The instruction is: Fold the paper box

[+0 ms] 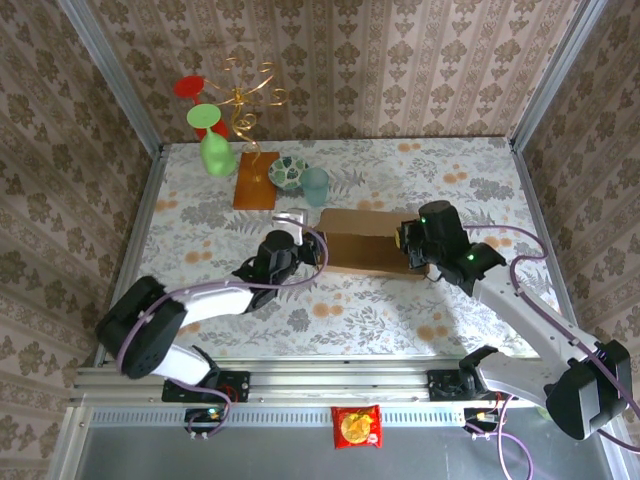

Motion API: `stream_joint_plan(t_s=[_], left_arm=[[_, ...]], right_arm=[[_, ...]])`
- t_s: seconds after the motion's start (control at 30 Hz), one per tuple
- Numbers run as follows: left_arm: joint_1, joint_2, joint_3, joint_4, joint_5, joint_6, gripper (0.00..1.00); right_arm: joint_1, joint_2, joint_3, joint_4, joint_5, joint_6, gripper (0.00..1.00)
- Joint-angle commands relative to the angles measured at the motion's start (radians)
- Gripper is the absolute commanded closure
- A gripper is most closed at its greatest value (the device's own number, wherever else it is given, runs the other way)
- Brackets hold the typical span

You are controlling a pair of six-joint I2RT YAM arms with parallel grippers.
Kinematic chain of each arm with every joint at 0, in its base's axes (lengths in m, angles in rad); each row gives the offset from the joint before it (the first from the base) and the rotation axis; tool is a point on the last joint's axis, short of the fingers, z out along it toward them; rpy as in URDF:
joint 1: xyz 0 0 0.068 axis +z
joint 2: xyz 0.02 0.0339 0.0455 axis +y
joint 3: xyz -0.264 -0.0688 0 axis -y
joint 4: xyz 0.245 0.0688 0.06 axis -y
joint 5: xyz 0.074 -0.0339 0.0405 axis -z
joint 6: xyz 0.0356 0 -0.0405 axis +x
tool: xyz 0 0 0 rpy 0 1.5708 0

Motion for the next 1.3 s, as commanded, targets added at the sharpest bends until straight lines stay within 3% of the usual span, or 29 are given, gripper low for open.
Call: stream_joint_plan(t_s=[0.0,0.17,0.27,0.4,0.53,0.63,1.03,1.27], left_arm=[[-0.008,-0.124,-0.058,-0.108,0.116,-0.093,0.63],[-0.023,-0.312,-0.139,-0.282,0.159,-0.157,0.63],[-0.018,-0.453,-0.154,-0.425,0.108,-0.21,0.63],[0.053,-0.54,-0.076,-0.619,0.092,-0.275,0.61],[0.163,-0.443,0.024,-0.662,0.24,-0.336,0.6],[0.193,-0.312,0.125,-0.69,0.335,-0.338,0.6],[0.165,0.094,0.307,-0.55,0.494,-0.307,0.56],[0.132,0.244,0.338,-0.467,0.521,-0.309,0.56]], right_arm=[[0.001,-0.028,-0.037,-0.008,0.013,-0.003,1.0],[-0.007,-0.035,-0.083,0.017,0.004,-0.023,1.0],[-0.014,-0.035,-0.112,0.036,-0.015,-0.035,1.0],[-0.018,-0.045,-0.149,0.045,-0.034,-0.064,1.0],[-0.035,-0.049,-0.19,0.047,-0.073,-0.124,1.0],[-0.056,-0.055,-0.213,0.032,-0.089,-0.199,1.0],[-0.193,0.002,-0.295,0.054,-0.24,-0.4,1.0],[-0.225,0.035,-0.27,-0.005,-0.26,-0.467,0.97]])
